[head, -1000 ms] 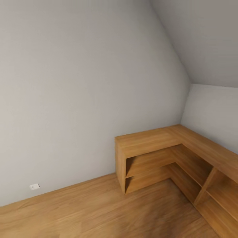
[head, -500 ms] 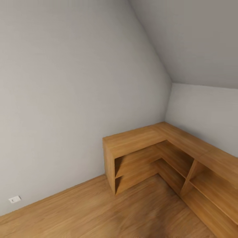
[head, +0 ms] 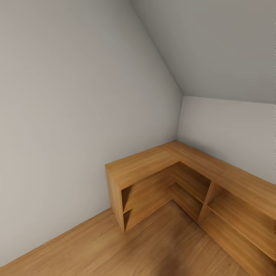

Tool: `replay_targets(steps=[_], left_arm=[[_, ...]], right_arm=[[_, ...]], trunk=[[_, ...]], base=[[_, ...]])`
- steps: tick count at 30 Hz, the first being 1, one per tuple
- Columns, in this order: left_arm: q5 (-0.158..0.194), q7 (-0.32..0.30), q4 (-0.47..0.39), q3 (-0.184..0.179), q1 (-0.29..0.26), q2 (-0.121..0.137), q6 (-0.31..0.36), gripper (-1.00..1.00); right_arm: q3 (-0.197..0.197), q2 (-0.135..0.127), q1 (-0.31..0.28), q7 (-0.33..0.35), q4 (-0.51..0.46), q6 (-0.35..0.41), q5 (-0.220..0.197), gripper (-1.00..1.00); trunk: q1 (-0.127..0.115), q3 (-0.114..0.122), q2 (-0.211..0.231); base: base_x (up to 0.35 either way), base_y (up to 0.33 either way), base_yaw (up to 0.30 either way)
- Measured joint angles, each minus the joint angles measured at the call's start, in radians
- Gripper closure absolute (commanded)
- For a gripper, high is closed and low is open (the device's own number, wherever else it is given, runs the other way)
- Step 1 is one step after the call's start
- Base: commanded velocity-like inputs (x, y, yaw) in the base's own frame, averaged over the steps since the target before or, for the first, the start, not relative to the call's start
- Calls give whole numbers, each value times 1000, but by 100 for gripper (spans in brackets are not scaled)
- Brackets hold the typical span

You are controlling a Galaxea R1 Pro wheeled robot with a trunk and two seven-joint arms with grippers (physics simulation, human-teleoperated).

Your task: In the bedroom, organize the workspace by keeping the computer under the desk, ensuring the monitor is on the desk, placing the keyboard on the desk next to the monitor, placing the mouse on the desk next to the keyboard, moving the folder from the swivel chair onto the desk next to the mouse, stacking the notebook on top of the folder with the pen on top of the notebook, and positioning the swivel chair next to the desk.

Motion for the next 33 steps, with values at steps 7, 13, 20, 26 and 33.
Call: replay_targets(steps=[7, 13, 20, 26, 33], left_arm=[[0, -1, 1, 0, 0, 0, 1, -100], [0, 0, 1, 0, 0, 0, 1, -100], [0, 0, 1, 0, 0, 0, 1, -100], [0, 2, 1, 0, 0, 1, 0, -100], [0, 2, 1, 0, 0, 2, -1, -100]], right_arm=[[0, 1, 0, 0, 0, 0, -1, -100], [0, 5, 0, 0, 0, 1, -1, -100], [0, 6, 0, 0, 0, 0, -2, -100], [0, 7, 0, 0, 0, 0, -2, -100], [0, 9, 0, 0, 0, -1, -2, -100]], trunk=[[0, 0, 0], [0, 0, 0], [0, 0, 0], [0, 0, 0], [0, 0, 0]], base=[[293, 185, -270], [299, 188, -271], [212, 83, -288], [17, 5, -299], [13, 1, -300]])
